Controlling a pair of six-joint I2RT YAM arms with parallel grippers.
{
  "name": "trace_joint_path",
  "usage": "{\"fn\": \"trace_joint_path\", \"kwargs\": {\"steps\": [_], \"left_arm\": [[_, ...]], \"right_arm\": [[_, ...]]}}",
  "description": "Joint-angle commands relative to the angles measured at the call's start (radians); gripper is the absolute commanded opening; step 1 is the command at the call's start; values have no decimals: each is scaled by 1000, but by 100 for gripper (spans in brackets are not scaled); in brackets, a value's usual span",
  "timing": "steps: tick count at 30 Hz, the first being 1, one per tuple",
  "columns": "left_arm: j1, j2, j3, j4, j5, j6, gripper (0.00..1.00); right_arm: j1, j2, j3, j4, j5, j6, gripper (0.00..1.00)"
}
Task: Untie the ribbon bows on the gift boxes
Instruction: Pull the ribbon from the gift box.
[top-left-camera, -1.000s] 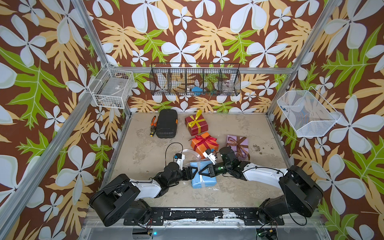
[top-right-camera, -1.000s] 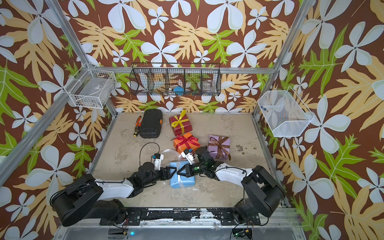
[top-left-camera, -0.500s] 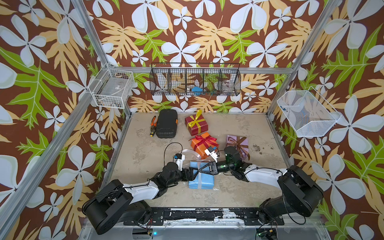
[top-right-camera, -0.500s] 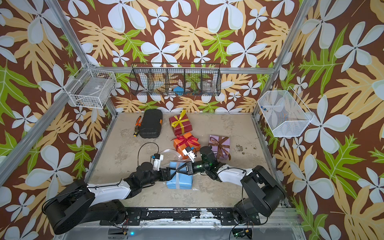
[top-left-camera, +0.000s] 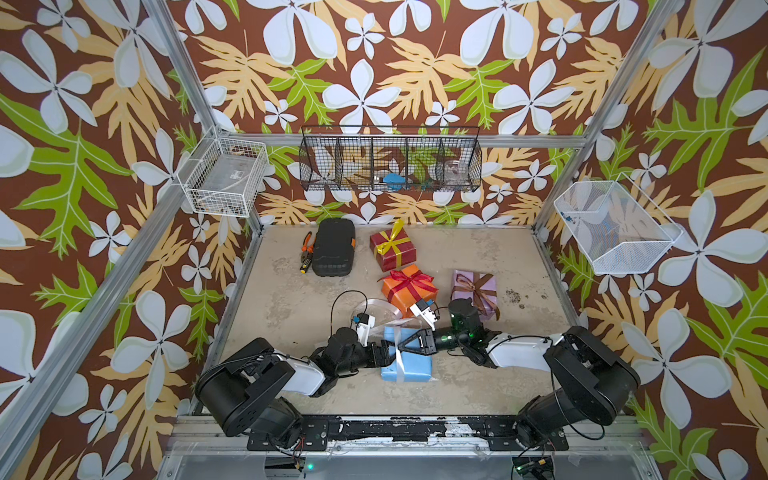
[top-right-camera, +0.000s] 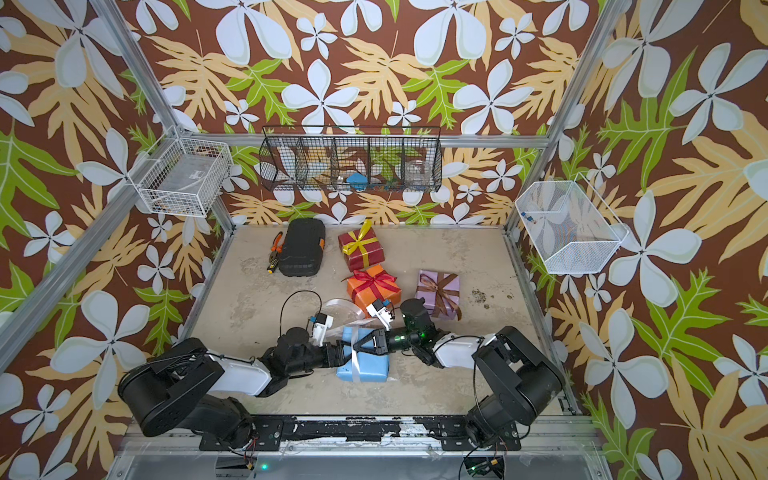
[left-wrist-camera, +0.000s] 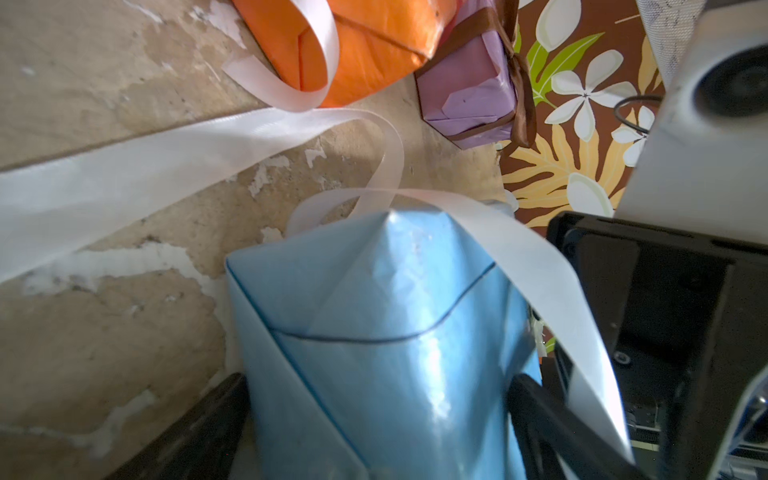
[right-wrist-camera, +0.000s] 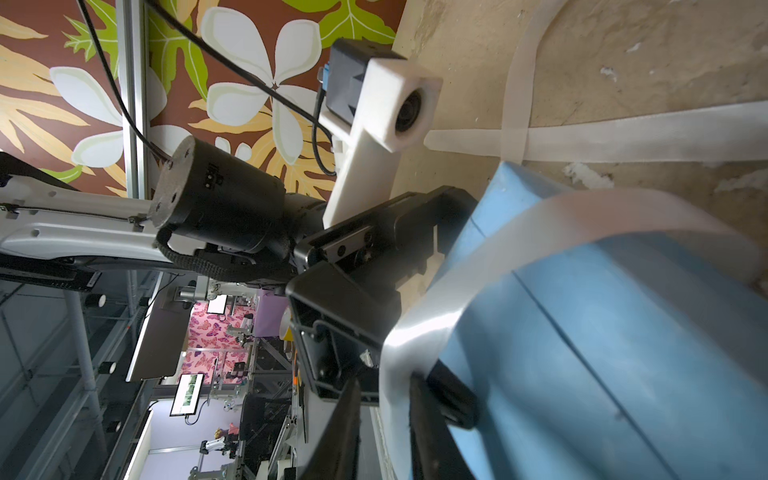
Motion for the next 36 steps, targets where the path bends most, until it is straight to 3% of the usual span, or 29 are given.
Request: {"fn": "trace_joint_path", "kwargs": {"steps": [1,4,8,11,14,17,26,31,36], "left_arm": [[-4,-9,-1,30,38,-15,100],[-4,-31,-1,11,39,-14,100],[-4,-87,6,-41,35,-2,100],[-4,-136,21,-107,15,29,100],[-4,-162,28,-131,-10,63,100],[-4,-149,22,-85,-10,71,100],[-4,-7,19,112,72,2,100],[-4,41,18,176,101,-31,99],[-4,61,15,224,128,-55,99]], "right_arm": [[0,26,-9,161,-12,82,29],[1,64,-8,265,-22,150,33],[-1,75,1,270,-26,173,36],[0,32,1,186,-7,146,36],[0,-57,13,-44,54,19,36],[-3,-141,30,-258,132,-107,40],[-6,-176,12,-374,169,-185,40],[-7,-214,25,-509,284,-254,49],[-7,-225,16,-513,297,-250,56]]}}
